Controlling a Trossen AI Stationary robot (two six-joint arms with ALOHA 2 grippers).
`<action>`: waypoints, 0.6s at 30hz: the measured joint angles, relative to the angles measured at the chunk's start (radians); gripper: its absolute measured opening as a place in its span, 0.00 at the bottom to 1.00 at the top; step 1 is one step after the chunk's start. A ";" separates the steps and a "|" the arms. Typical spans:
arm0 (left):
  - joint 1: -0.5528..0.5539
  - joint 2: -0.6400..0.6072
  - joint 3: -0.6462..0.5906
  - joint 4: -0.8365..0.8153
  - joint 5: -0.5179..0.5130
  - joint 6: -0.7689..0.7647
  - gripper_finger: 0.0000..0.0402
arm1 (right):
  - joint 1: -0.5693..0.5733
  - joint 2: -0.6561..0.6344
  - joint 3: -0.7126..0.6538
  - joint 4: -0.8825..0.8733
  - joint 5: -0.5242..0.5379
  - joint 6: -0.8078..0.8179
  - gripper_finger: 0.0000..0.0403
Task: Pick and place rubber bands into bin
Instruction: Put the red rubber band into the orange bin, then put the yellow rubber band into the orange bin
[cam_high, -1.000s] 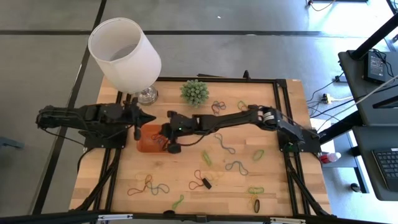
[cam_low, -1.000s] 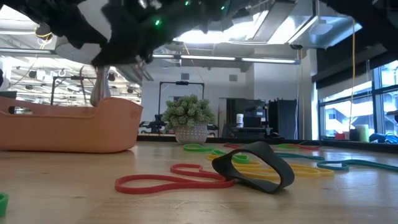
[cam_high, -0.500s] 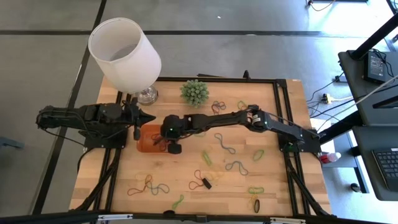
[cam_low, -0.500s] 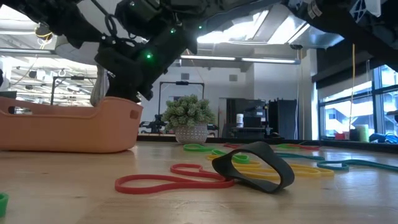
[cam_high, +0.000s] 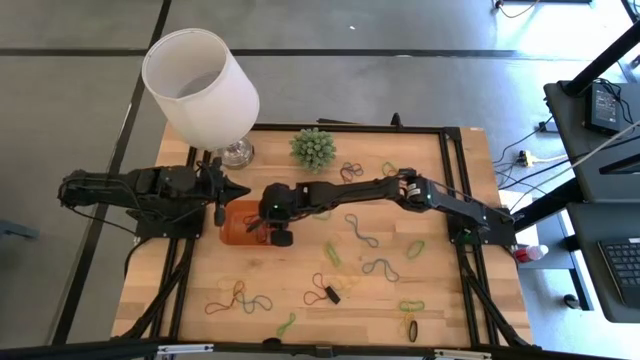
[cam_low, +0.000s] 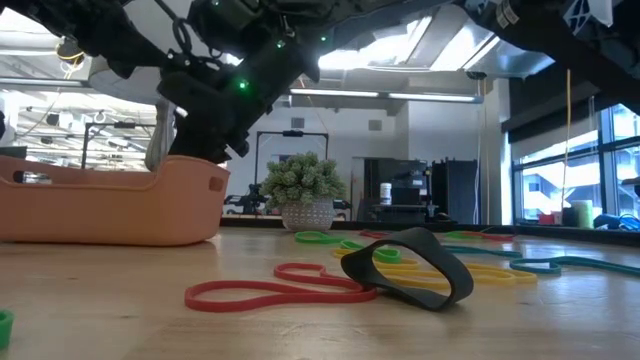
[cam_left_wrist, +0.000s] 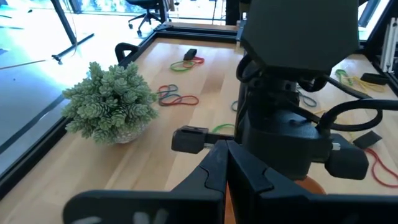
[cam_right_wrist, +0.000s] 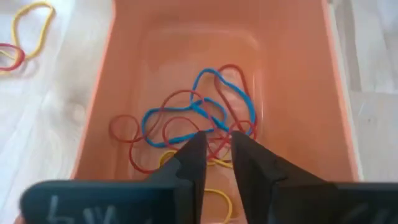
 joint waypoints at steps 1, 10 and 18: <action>0.000 0.000 0.000 0.000 0.000 -0.003 0.01 | 0.000 -0.005 0.000 -0.016 0.000 -0.005 0.22; 0.000 0.007 0.000 -0.021 0.059 -0.046 0.01 | 0.000 -0.117 -0.007 -0.045 0.003 -0.048 0.06; 0.000 0.008 0.000 -0.046 0.072 -0.045 0.01 | 0.001 -0.280 -0.254 0.027 0.044 -0.047 0.01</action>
